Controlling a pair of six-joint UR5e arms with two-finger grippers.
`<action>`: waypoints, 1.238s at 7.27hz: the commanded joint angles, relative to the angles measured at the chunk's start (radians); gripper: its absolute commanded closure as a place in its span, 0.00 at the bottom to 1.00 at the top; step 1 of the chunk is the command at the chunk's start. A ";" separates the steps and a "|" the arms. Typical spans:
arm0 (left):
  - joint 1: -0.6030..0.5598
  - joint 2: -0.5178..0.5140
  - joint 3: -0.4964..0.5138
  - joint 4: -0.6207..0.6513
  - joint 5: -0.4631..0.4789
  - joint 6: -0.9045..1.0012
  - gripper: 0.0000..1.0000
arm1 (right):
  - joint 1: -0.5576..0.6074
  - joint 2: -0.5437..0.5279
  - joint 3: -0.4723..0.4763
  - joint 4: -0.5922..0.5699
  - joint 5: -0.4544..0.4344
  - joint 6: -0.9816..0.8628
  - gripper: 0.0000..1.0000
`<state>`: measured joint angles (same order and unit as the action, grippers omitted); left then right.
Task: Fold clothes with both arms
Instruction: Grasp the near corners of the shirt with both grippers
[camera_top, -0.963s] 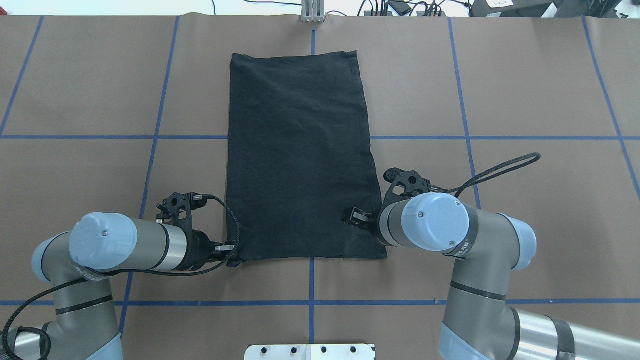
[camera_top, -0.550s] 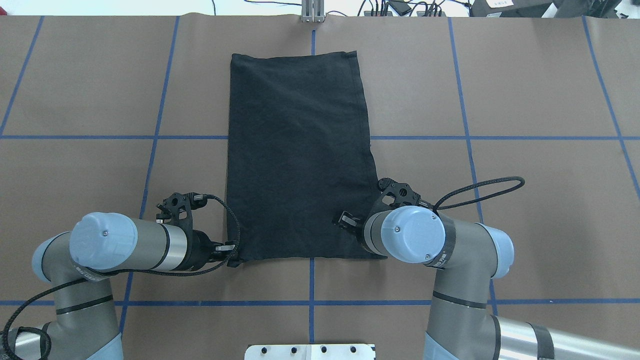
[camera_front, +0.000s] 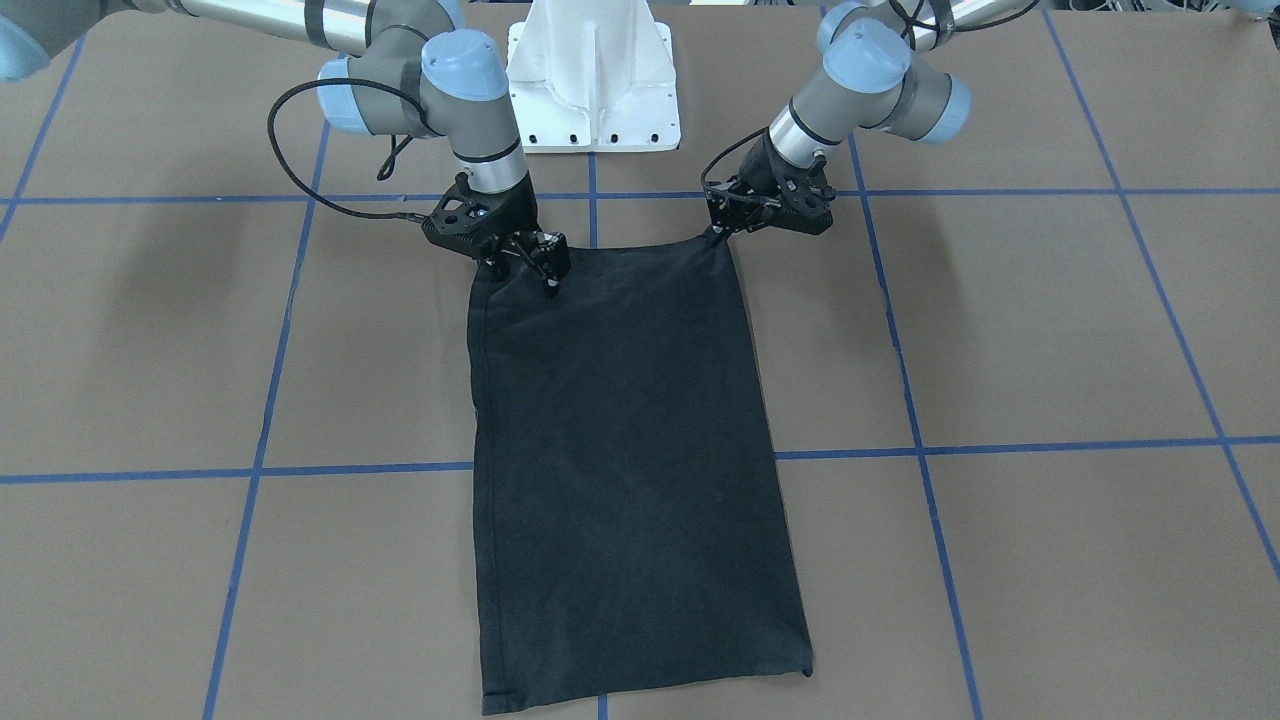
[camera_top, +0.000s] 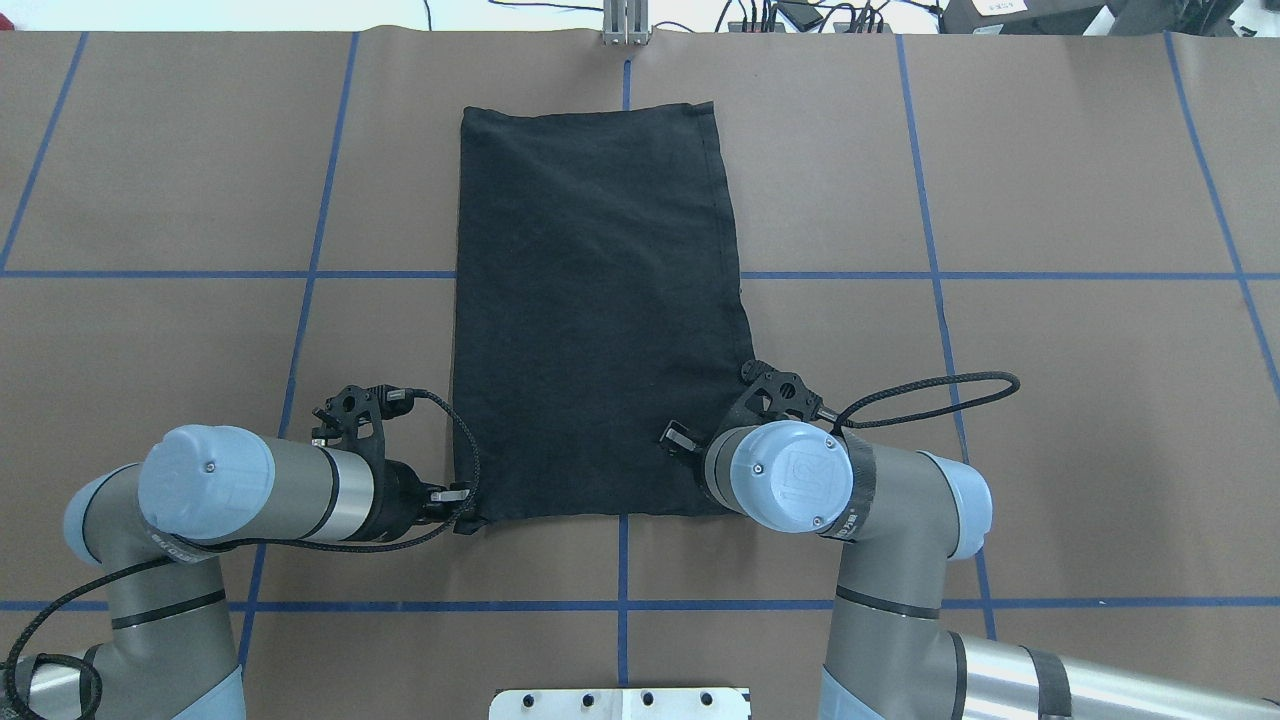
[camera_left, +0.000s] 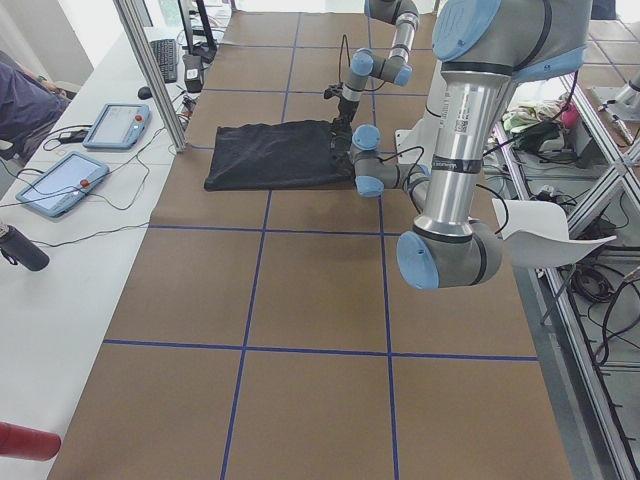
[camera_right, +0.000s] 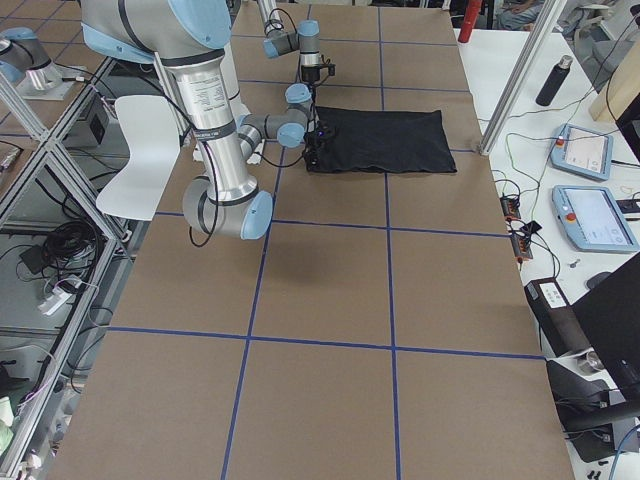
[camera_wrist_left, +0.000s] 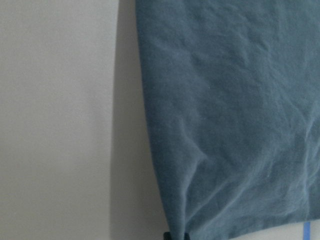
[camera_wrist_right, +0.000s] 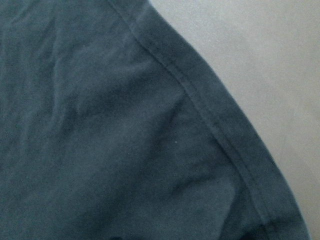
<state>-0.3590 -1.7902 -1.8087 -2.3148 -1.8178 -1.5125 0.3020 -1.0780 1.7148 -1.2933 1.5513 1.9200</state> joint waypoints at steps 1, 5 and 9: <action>0.000 0.000 0.000 0.000 0.000 0.000 1.00 | -0.001 0.009 0.002 0.000 0.000 0.004 1.00; 0.000 0.000 0.002 0.000 0.000 0.000 1.00 | 0.003 0.007 0.009 0.002 0.012 -0.009 1.00; 0.000 0.000 -0.006 0.000 -0.027 0.002 1.00 | 0.006 0.000 0.058 -0.001 0.035 -0.009 1.00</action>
<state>-0.3589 -1.7902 -1.8087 -2.3148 -1.8250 -1.5122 0.3078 -1.0736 1.7536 -1.2933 1.5777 1.9108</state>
